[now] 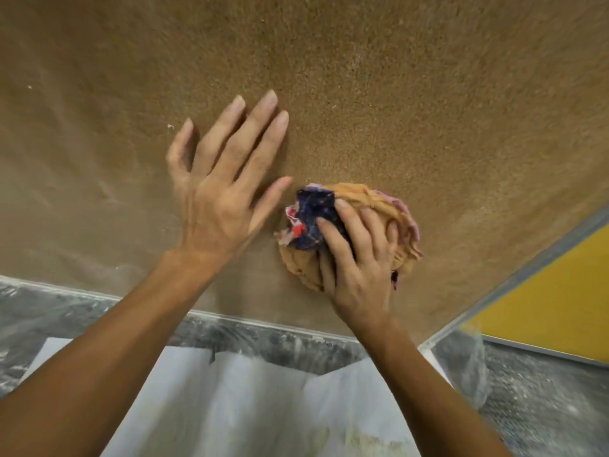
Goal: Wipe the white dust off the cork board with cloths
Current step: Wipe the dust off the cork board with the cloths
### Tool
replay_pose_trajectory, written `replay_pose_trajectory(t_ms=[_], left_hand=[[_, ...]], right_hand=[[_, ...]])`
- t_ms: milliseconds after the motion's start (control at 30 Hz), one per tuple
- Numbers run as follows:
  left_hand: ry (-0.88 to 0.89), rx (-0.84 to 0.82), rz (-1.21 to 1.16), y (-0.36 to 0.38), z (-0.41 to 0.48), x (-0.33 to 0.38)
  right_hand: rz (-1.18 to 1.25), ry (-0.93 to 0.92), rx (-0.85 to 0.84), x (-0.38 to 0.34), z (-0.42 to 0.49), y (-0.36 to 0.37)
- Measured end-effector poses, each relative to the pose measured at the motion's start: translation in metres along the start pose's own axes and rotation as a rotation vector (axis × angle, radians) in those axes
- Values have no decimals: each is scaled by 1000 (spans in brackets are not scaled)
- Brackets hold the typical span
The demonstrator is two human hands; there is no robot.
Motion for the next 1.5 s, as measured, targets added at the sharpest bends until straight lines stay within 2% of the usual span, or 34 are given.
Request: replay_pose_trajectory(t_ms=[133, 167, 233, 333, 400, 467, 600, 667, 733, 867, 967, 1033, 1133, 1167, 1233, 1333, 1400, 1467, 1500], left_hand=[[-109, -41, 46, -1, -11, -17], [-111, -39, 50, -2, -15, -22], [-105, -28, 50, -5, -21, -37], [-60, -27, 39, -4, -23, -58], [-49, -34, 27, -2, -24, -62], [-45, -44, 13, 4, -24, -62], [-19, -17, 5, 13, -24, -69], [9, 10, 4, 17, -24, -72], [22, 37, -17, 21, -25, -72], [9, 68, -48, 28, -27, -70], [7, 91, -38, 31, -27, -67], [3, 107, -50, 35, -29, -67], [10, 110, -47, 36, -30, -66], [11, 102, -62, 35, -30, -66], [18, 96, -54, 32, -29, -69], [20, 90, -93, 29, -25, -71], [-4, 76, -119, 24, -26, -69], [-88, 56, -143, 12, -25, -85], [-169, 41, -134, 8, -25, -106]], right_hand=[[-51, -334, -396, -23, -62, 40], [-84, -359, -424, -21, -71, 37], [-92, -259, -366, -18, -69, 24], [-82, 7, -125, -14, -31, 2], [-73, 82, -8, -20, 2, 2], [-96, 52, -49, -39, 21, 17], [-194, -278, -415, -58, -34, 54], [-228, -322, -495, -52, -49, 46], [-266, -291, -451, -52, -41, 35], [-223, -18, -301, -61, -2, 19], [-242, 32, -259, -76, 12, 26], [-275, -110, -402, -87, -4, 46], [-390, -506, -710, -87, -46, 61], [-443, -537, -737, -80, -50, 56], [-455, -454, -656, -72, -38, 44], [-295, -114, -432, -74, -4, 34], [-247, 36, -251, -85, 14, 40], [-209, 111, -167, -105, 19, 60], [-211, 82, -192, -114, 14, 72]])
Point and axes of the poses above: each hand's wrist, its own z-axis towards the middle knuckle, its own y-axis out of the palm, x = y × z, the point moved 4 cm from there along z, towards the middle knuckle, and after that the axes turned 3 degrees about -y, right-handed, at the moved point
